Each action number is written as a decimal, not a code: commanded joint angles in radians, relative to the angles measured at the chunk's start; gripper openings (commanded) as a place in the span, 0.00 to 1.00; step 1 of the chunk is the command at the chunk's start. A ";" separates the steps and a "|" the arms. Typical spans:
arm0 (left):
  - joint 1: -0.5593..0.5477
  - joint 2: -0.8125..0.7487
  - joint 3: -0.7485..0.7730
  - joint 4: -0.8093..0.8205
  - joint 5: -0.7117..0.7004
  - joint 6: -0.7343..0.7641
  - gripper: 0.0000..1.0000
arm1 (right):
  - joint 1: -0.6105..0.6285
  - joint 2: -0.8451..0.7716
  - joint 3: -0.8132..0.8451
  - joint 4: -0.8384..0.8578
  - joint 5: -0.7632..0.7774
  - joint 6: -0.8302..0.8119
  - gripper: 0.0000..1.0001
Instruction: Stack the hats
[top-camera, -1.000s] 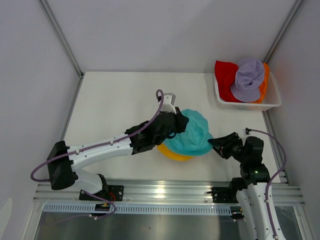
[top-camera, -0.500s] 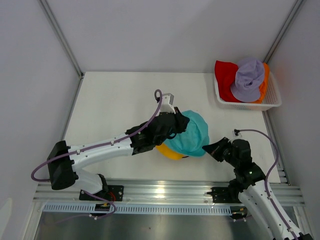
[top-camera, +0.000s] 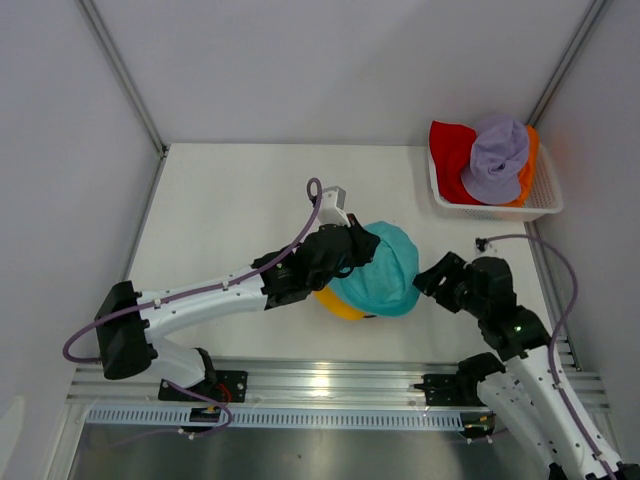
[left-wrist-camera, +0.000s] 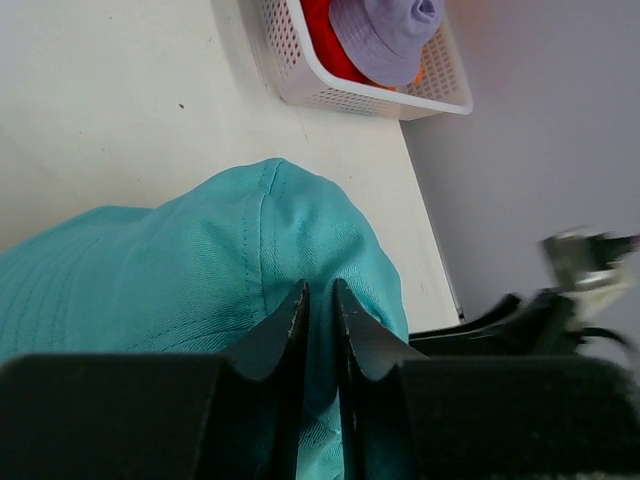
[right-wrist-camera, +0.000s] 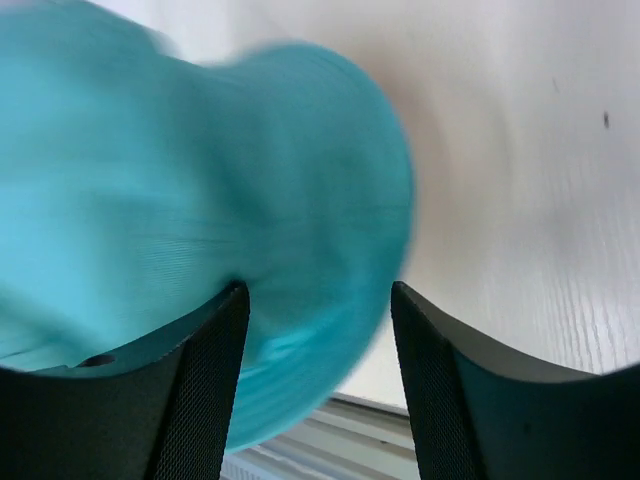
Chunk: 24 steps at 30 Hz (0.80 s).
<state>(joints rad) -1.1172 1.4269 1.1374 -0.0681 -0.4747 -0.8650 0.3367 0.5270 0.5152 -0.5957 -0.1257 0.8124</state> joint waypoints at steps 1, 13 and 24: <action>-0.024 0.090 -0.071 -0.320 0.073 -0.052 0.20 | 0.004 0.037 0.248 -0.116 0.095 -0.114 0.62; 0.049 -0.043 -0.056 -0.176 0.223 0.242 0.64 | 0.022 0.389 0.522 0.143 -0.149 -0.246 0.50; 0.214 -0.355 -0.139 -0.237 0.404 0.307 1.00 | 0.223 0.505 0.594 0.137 -0.066 -0.249 0.45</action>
<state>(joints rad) -0.9203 1.1305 1.0115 -0.2497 -0.1509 -0.6140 0.4919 1.0222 1.0393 -0.4740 -0.2569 0.5903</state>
